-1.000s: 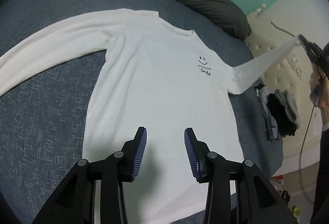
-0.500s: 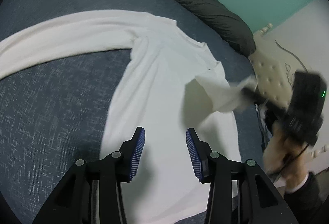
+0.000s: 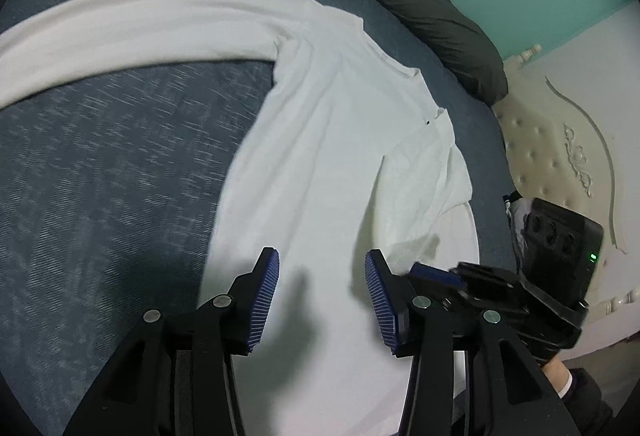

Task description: Fold clothes

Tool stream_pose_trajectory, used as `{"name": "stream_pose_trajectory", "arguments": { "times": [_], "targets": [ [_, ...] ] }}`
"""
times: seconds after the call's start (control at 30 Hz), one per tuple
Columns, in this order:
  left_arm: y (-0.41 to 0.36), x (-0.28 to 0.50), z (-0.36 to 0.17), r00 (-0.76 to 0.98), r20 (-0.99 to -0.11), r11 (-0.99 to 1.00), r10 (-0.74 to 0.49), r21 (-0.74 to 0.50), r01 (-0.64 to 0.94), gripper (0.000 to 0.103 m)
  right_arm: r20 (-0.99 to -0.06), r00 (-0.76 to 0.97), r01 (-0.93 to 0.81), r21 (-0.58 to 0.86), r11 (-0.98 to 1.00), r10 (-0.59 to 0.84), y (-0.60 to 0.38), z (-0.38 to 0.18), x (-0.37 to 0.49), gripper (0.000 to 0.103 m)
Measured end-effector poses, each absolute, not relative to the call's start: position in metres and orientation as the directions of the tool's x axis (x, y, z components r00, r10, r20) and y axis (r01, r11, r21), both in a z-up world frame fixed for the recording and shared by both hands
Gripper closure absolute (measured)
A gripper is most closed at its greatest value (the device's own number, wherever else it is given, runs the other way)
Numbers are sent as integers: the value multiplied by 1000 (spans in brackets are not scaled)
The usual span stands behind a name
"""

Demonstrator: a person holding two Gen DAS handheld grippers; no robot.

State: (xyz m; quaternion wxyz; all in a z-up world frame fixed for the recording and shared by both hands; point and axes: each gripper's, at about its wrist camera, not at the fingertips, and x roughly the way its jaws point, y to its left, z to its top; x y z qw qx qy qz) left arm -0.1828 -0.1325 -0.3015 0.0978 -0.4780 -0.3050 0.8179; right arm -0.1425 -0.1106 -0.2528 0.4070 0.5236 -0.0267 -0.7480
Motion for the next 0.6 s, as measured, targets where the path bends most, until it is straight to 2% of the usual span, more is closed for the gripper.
{"name": "stream_pose_trajectory", "arguments": {
  "times": [0.03,0.07,0.1,0.23,0.37,0.6],
  "targets": [
    [-129,-187,-304,-521,-720,-793,458,-596,125,53,-755,-121,574,477,-666,-645,-106,-252,-142,82],
    [-125,-191,-307,-518,-718,-792,465,-599,120,53,-751,-119,565,486,-667,-649,-102,-252,-142,66],
    [-121,-195,-309,-516,-716,-790,469,-602,117,53,-748,-117,555,496,-668,-653,-98,-252,-142,58],
    [-110,-202,-312,-516,-710,-794,479,-601,90,53,-725,-185,531,494,-688,-663,-75,-240,-143,58],
    [-94,-206,-316,-503,-715,-810,485,-585,50,53,-687,-261,423,550,-720,-678,-31,-236,-151,58],
    [-53,-208,-320,-464,-741,-850,485,-525,-48,51,-679,-369,300,560,-772,-635,35,-243,-146,58]
  ]
}}
